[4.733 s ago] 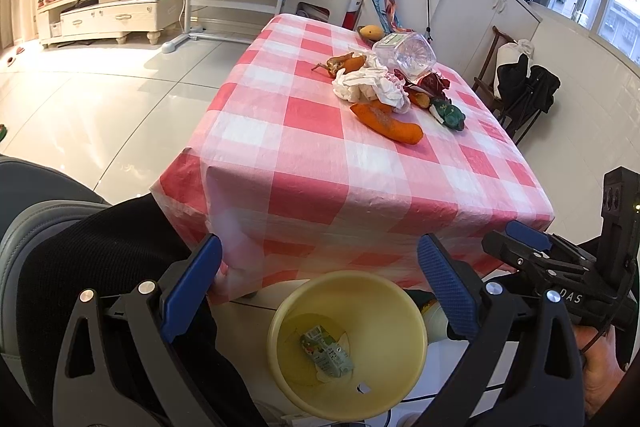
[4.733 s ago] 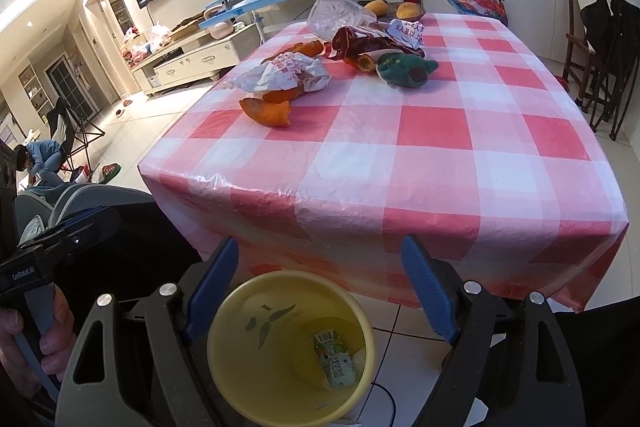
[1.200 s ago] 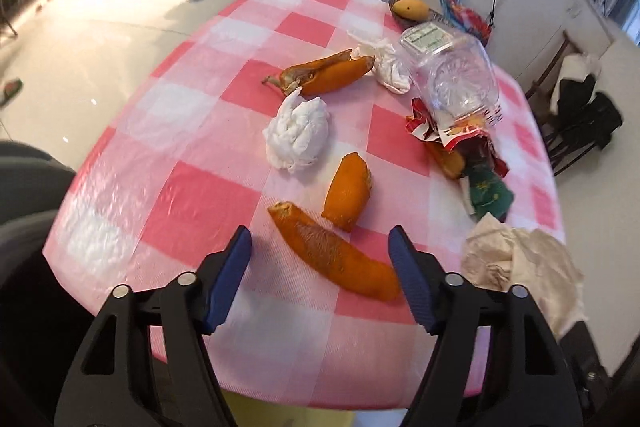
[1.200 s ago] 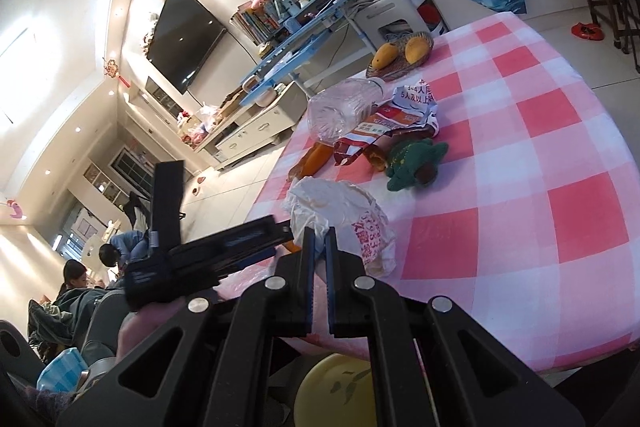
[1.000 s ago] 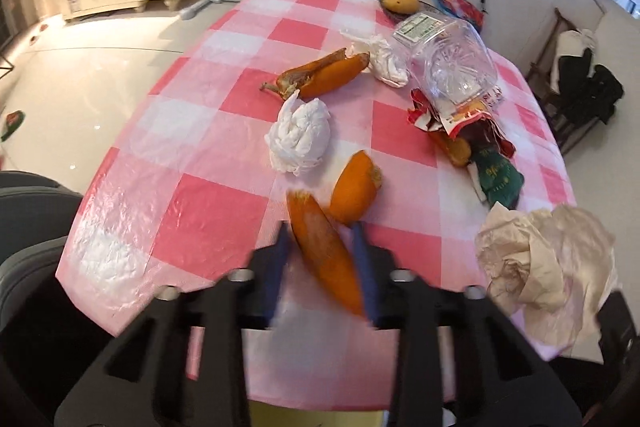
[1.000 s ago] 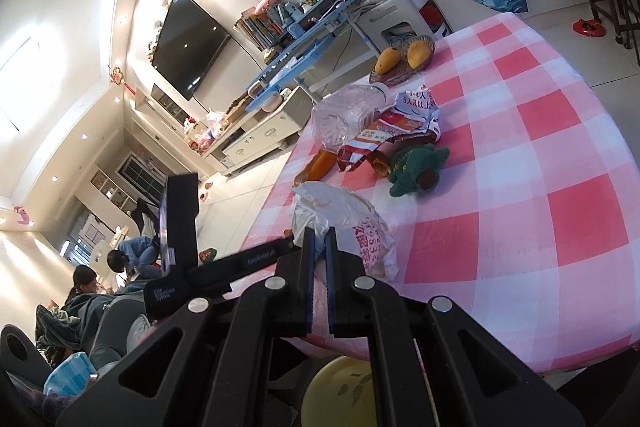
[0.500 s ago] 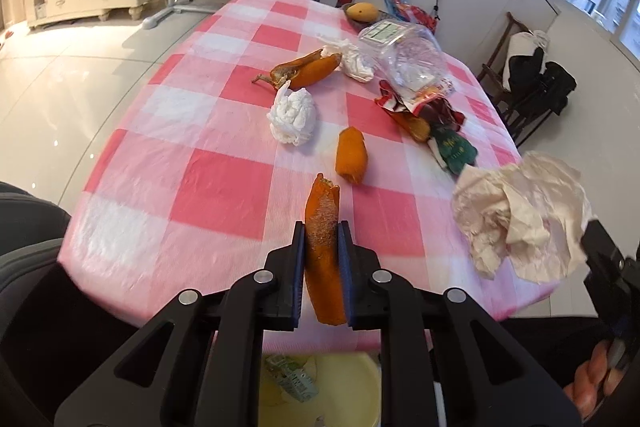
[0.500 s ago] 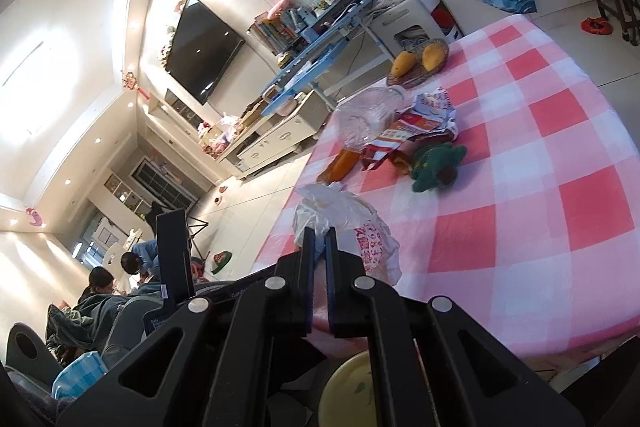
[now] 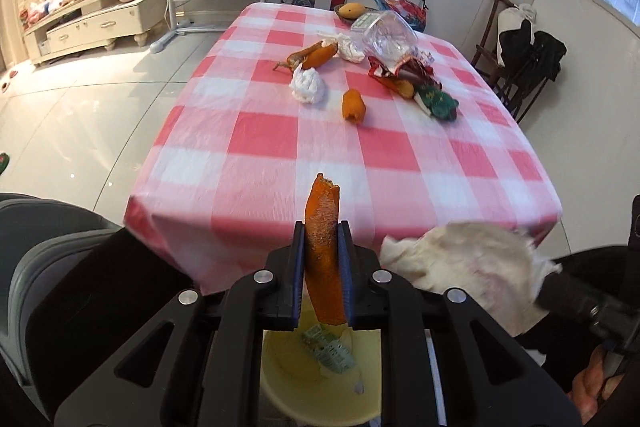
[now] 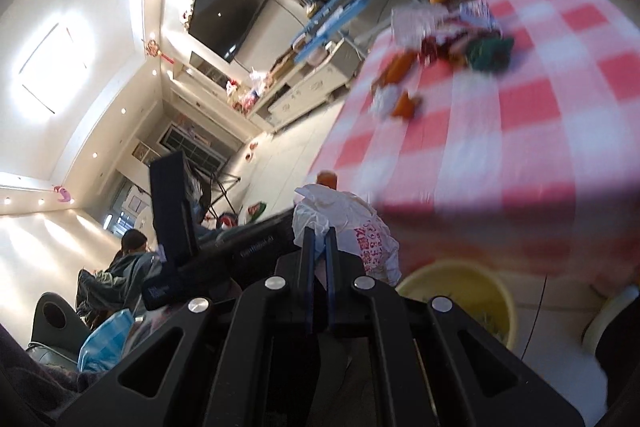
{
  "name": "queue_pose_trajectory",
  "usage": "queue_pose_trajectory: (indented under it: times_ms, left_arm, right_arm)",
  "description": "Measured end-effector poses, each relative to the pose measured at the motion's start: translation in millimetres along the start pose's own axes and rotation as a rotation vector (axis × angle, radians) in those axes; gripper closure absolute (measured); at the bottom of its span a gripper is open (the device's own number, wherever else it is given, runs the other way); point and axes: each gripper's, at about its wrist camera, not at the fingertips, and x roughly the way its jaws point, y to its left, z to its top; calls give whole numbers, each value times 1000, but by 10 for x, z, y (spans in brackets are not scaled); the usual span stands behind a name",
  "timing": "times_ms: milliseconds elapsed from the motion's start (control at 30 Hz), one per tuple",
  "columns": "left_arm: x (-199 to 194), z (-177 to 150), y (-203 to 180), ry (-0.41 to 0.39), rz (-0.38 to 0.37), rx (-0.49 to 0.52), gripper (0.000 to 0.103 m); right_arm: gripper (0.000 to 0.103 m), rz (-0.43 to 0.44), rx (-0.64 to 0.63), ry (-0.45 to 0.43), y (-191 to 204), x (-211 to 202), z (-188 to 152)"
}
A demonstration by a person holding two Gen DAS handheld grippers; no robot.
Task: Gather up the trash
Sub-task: 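Drop the orange peel and the white bag into the yellow bucket with both tools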
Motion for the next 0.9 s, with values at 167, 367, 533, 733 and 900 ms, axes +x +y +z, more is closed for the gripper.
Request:
queue_pose_trajectory:
  times_ms: [167, 367, 533, 733, 900]
  left_arm:
    - [-48, -179, -1, 23, 3, 5, 88]
    - [135, -453, -12, 154, -6, 10, 85]
    - [135, -520, 57, 138, 9, -12, 52]
    - [-306, -415, 121, -152, 98, -1, 16]
    - [-474, -381, 240, -263, 131, 6, 11]
  right_arm:
    - [94, -30, 24, 58, -50, 96, -131]
    - [57, -179, 17, 63, -160, 145, -177]
    - [36, -319, -14, -41, -194, 12, -119]
    - [22, -502, -56, -102, -211, 8, -95]
    - [17, -628, -156, -117, -121, 118, -92]
